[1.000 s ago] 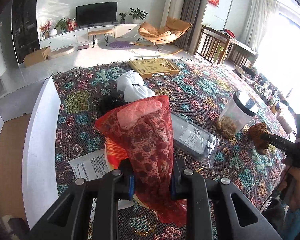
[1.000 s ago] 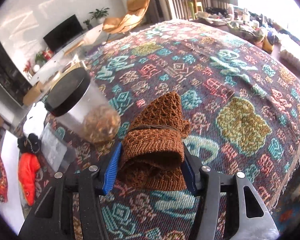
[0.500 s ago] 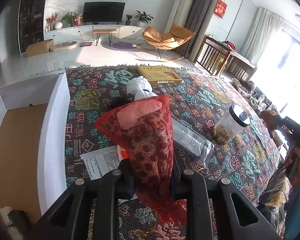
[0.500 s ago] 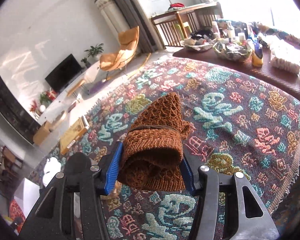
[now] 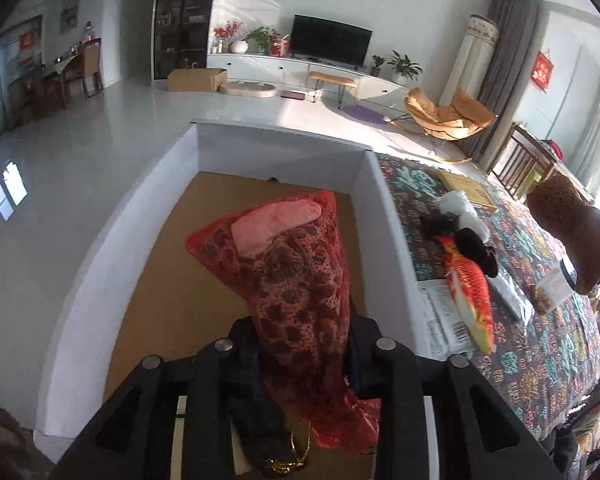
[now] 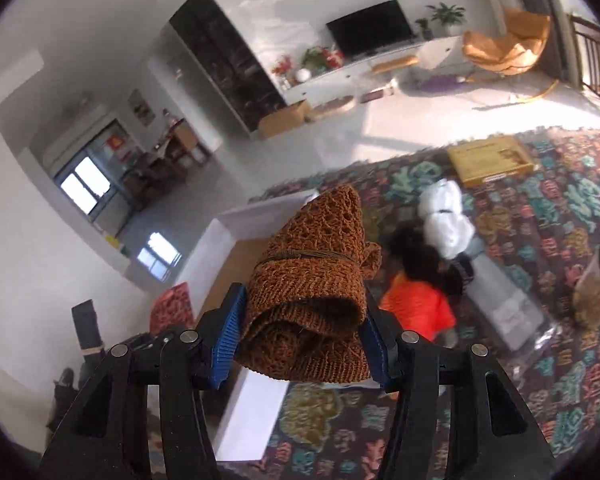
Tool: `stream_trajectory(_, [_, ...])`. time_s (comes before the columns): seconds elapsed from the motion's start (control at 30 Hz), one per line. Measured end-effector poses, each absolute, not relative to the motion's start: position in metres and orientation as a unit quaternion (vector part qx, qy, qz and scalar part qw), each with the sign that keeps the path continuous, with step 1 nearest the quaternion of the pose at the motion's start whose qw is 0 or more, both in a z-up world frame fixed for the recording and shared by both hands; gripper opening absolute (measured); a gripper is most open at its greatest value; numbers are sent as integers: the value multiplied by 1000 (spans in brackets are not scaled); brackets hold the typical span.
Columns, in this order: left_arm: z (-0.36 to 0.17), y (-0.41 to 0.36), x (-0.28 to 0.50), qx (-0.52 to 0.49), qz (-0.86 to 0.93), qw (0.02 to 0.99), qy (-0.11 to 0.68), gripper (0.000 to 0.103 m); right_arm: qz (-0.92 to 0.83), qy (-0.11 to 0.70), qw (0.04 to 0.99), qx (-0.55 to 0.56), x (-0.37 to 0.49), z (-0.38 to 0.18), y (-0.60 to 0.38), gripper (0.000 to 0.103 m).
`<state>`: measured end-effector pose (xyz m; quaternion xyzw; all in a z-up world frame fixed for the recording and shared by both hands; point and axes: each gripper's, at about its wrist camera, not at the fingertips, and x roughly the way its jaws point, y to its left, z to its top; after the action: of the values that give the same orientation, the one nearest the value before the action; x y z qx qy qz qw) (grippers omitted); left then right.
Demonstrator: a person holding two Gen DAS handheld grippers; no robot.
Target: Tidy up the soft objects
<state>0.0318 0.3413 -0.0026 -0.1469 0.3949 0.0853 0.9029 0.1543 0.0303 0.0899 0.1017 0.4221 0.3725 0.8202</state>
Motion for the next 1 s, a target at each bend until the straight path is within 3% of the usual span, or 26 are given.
stream_trajectory(0.03, [-8, 350, 25, -149, 98, 899, 401, 69, 390, 430, 808, 102, 148, 79, 54, 65])
stream_trajectory(0.1, [-15, 361, 14, -154, 122, 896, 399, 98, 415, 448, 786, 91, 140, 61, 90, 79])
stream_trajectory(0.17, [-17, 363, 4, -155, 139, 899, 386, 99, 419, 458, 780, 78, 136, 51, 101, 80])
stream_trajectory(0.33, [-9, 334, 1, -167, 104, 910, 364, 99, 327, 396, 857, 38, 133, 42, 29, 82])
stream_trajectory(0.5, [0, 219, 14, -141, -61, 915, 374, 99, 83, 442, 893, 18, 132, -48, -99, 83])
stream_trajectory(0.7, [-73, 72, 54, -73, -155, 885, 432, 99, -80, 466, 880, 52, 154, -102, -197, 83])
stream_trajectory(1.0, [-148, 29, 134, -16, -62, 891, 450, 99, -190, 428, 880, 73, 221, -107, -243, 97])
